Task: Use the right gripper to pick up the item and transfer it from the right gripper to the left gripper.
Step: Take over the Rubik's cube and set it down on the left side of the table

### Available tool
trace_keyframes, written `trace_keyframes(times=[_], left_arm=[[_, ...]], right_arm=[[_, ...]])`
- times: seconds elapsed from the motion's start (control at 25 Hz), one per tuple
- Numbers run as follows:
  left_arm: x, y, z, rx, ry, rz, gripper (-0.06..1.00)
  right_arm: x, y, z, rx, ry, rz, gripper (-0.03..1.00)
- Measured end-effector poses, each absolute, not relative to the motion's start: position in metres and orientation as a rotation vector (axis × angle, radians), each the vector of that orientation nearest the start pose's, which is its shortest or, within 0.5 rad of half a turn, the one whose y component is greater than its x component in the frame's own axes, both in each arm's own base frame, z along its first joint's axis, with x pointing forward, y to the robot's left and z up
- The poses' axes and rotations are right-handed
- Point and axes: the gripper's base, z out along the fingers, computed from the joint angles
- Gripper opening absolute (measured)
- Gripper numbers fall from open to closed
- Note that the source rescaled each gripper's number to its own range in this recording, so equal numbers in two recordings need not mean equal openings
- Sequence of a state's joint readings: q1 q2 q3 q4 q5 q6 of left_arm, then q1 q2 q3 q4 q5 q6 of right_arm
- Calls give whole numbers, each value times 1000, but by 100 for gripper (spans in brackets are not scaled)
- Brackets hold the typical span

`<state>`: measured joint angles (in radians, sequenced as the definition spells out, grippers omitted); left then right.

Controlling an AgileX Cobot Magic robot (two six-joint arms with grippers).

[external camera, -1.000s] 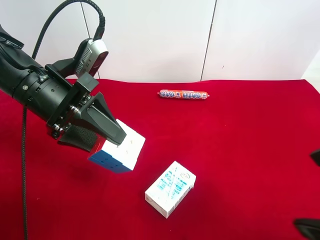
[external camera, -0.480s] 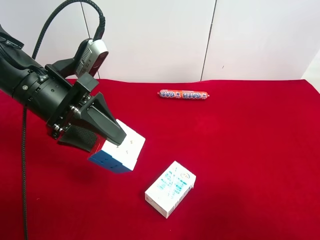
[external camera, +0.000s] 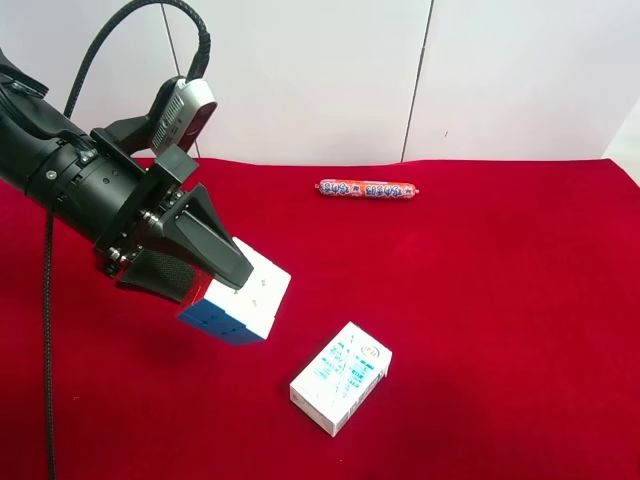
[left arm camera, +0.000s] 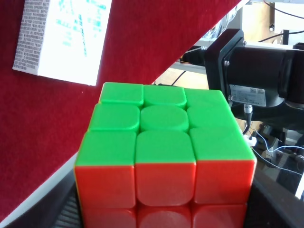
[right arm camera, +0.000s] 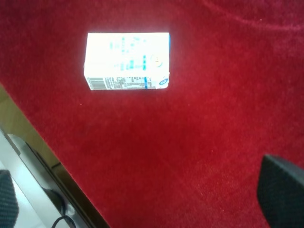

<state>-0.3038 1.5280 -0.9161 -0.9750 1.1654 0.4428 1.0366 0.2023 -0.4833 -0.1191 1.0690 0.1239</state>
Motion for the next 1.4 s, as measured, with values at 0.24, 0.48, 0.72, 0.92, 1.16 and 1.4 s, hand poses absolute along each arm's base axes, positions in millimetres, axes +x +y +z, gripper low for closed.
trace_keyframes(times=[0.24,0.48,0.72,0.92,1.16,1.4], left_arm=[[231,-144,241,386,2852,-1326,2],[232,-144,241,401,2841,-1318,2],[234,-144,240,406,2821,-1296,2],[234,-144,240,478,2789,-1286,2],[238,-144,239,544,2723,-1223,2],[251,-134,231,498,2722,-958,2]], right_arm=[[22,18,270,-1024,2065,463,100],[21,10,270,-798,2112,379,100],[8,-6,272,-395,2082,231,100],[-1,-10,272,-149,2058,105,100],[-1,-10,272,-80,2061,63,100],[-1,-10,272,-80,2061,63,100]])
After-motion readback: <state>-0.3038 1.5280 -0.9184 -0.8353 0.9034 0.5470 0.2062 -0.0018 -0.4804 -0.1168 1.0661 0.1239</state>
